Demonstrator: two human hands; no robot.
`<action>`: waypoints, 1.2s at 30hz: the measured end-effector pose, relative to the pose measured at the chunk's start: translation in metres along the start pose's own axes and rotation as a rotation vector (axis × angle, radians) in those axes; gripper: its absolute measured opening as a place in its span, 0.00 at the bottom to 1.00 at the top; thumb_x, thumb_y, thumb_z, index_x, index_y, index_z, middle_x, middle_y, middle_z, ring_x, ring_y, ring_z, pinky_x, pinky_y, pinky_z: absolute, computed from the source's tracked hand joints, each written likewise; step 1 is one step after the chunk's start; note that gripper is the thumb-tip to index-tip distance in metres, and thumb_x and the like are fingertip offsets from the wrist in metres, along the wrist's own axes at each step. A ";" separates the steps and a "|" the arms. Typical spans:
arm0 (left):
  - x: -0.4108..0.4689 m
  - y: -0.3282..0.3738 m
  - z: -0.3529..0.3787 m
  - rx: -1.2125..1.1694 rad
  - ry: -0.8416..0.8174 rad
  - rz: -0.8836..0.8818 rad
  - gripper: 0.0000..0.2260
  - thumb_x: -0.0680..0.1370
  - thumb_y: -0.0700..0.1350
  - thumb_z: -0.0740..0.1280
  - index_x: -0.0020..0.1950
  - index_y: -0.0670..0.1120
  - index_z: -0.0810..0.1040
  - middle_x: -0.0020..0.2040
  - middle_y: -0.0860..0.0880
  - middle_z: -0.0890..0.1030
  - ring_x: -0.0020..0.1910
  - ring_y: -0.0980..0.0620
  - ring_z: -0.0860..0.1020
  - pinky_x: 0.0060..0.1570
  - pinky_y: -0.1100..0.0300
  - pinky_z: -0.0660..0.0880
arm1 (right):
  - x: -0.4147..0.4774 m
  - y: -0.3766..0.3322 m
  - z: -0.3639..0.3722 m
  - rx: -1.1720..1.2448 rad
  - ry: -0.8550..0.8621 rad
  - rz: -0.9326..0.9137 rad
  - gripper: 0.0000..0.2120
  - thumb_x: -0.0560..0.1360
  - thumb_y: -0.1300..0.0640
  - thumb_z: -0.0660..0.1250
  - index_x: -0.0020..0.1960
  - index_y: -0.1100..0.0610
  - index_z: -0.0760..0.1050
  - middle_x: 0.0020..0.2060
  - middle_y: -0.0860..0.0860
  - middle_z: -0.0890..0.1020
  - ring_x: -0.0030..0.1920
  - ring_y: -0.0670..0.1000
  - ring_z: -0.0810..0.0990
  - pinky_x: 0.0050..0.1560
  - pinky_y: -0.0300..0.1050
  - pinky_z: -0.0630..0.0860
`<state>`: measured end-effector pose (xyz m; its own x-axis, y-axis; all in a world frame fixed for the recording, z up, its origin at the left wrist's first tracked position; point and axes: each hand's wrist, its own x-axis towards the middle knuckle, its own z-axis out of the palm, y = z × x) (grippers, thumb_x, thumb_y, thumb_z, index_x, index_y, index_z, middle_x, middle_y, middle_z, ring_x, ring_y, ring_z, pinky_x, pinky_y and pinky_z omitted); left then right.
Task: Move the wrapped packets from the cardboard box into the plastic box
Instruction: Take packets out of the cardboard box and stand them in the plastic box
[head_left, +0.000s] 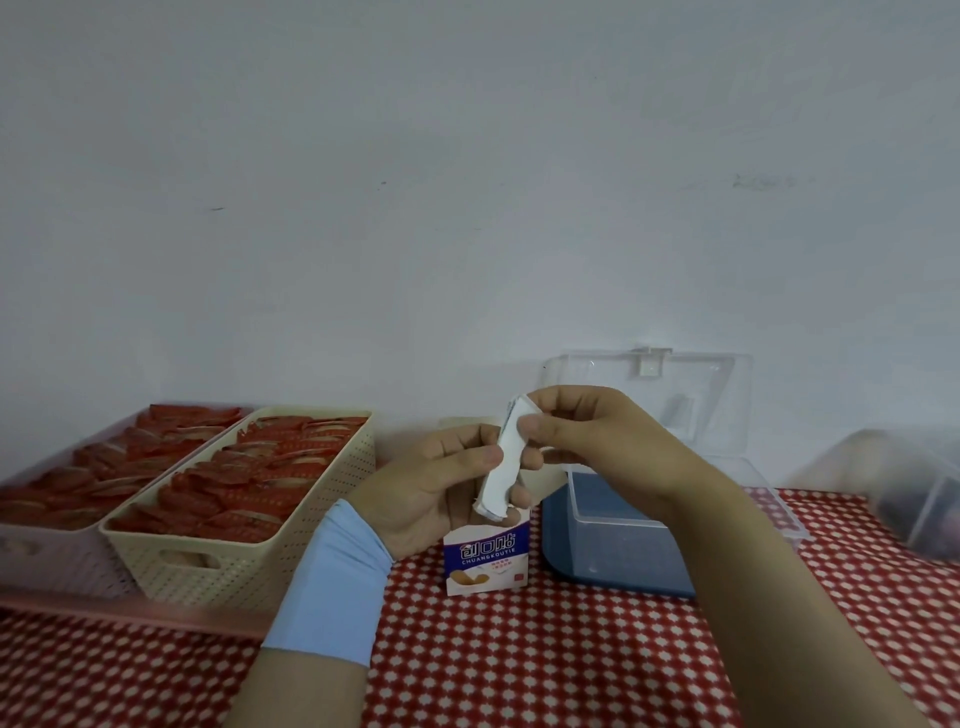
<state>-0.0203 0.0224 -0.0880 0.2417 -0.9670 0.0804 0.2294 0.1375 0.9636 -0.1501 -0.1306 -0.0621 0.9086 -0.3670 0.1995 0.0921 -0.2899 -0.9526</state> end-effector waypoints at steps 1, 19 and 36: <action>0.000 -0.001 0.000 0.004 -0.006 -0.002 0.13 0.80 0.41 0.63 0.62 0.38 0.74 0.51 0.43 0.84 0.41 0.49 0.84 0.38 0.57 0.81 | 0.000 0.000 0.000 0.024 -0.030 0.007 0.09 0.77 0.59 0.70 0.57 0.56 0.83 0.44 0.53 0.86 0.50 0.54 0.83 0.64 0.56 0.77; 0.011 0.009 0.041 0.909 0.506 0.090 0.02 0.75 0.44 0.73 0.47 0.50 0.83 0.38 0.54 0.85 0.35 0.61 0.83 0.32 0.69 0.76 | -0.012 0.003 -0.007 -0.002 0.100 0.086 0.07 0.77 0.60 0.71 0.54 0.61 0.82 0.47 0.60 0.86 0.43 0.53 0.85 0.50 0.52 0.83; 0.017 -0.024 0.026 1.661 0.355 -0.205 0.31 0.73 0.48 0.72 0.74 0.54 0.65 0.71 0.49 0.68 0.71 0.47 0.62 0.68 0.53 0.65 | -0.023 -0.001 -0.039 -0.062 0.295 0.245 0.06 0.77 0.61 0.71 0.51 0.64 0.80 0.46 0.57 0.85 0.45 0.53 0.86 0.47 0.46 0.84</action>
<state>-0.0463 -0.0029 -0.1030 0.5699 -0.8162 0.0956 -0.8164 -0.5491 0.1786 -0.1871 -0.1567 -0.0569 0.7434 -0.6680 0.0341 -0.1461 -0.2119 -0.9663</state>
